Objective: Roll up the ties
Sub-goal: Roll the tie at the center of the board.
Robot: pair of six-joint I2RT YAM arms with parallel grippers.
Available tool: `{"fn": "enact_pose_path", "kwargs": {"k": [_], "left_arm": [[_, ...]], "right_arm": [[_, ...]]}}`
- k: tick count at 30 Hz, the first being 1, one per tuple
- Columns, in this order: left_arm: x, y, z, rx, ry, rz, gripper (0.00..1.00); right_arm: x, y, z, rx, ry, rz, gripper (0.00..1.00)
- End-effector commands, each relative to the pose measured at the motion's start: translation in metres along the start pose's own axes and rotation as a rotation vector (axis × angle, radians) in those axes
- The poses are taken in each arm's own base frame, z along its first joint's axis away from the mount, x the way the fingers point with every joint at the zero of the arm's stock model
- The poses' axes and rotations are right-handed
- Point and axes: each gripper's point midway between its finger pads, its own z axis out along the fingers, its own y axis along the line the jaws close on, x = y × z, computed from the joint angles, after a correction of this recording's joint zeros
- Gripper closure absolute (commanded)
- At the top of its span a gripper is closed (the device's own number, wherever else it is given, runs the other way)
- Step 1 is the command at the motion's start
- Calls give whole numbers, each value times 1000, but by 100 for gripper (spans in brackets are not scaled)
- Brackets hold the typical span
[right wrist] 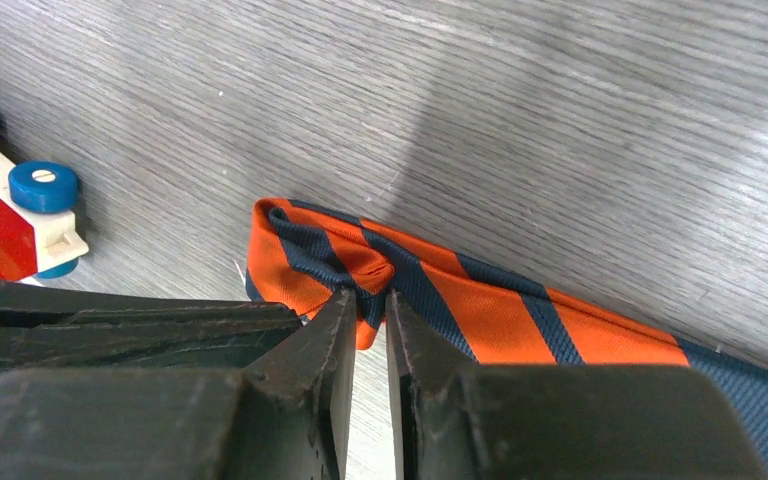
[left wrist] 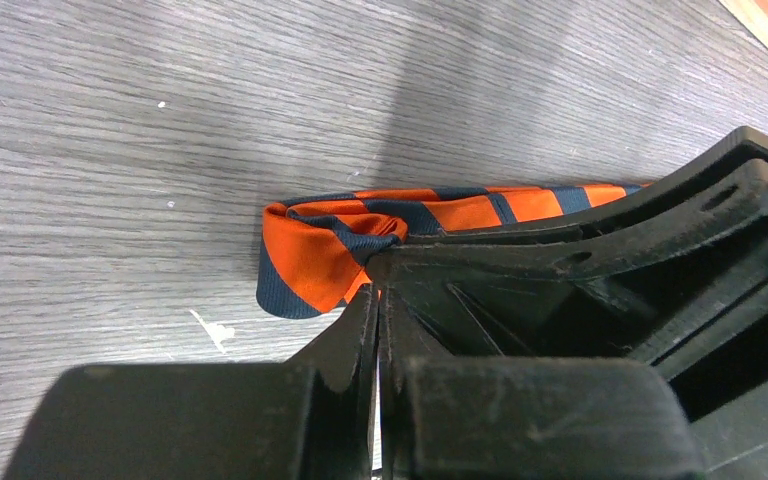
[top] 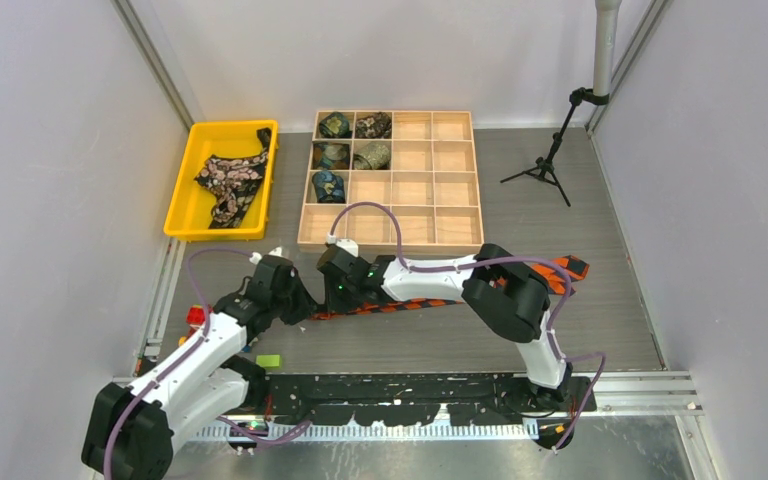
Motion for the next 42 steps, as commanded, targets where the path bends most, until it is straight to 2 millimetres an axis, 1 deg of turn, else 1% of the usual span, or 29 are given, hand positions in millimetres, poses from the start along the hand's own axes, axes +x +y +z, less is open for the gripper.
{"fn": "enact_pose_path", "kwargs": {"k": [1, 4, 6, 11, 19, 25, 30, 32, 37, 42], "left_arm": [[-12, -15, -10, 43, -37, 9, 100], [-18, -10, -16, 9, -64, 41, 97], [-19, -4, -16, -20, -69, 54, 97], [-13, 3, -7, -50, -41, 58, 98], [-13, 5, 0, -56, -36, 59, 100], [-13, 5, 1, -63, -29, 62, 100], [-15, 3, -1, -56, -36, 67, 100], [-20, 6, -3, -77, -64, 71, 100], [-25, 9, -7, -85, -103, 75, 100], [-27, 8, -2, -75, -106, 86, 100]], "right_arm": [[-11, 9, -1, -29, -22, 8, 79], [-12, 3, -2, -18, -24, 10, 81], [-14, 3, -4, -21, -30, 9, 83], [-19, 7, -11, -13, -29, -16, 85], [-30, 12, -20, 7, -40, -67, 86], [-29, 7, -14, 38, -23, -94, 87], [-24, -2, -5, 67, -8, -102, 87], [-20, -7, -2, 77, 3, -104, 87], [-14, -17, 5, 106, 23, -124, 88], [-16, -21, 2, 124, 22, -141, 88]]}}
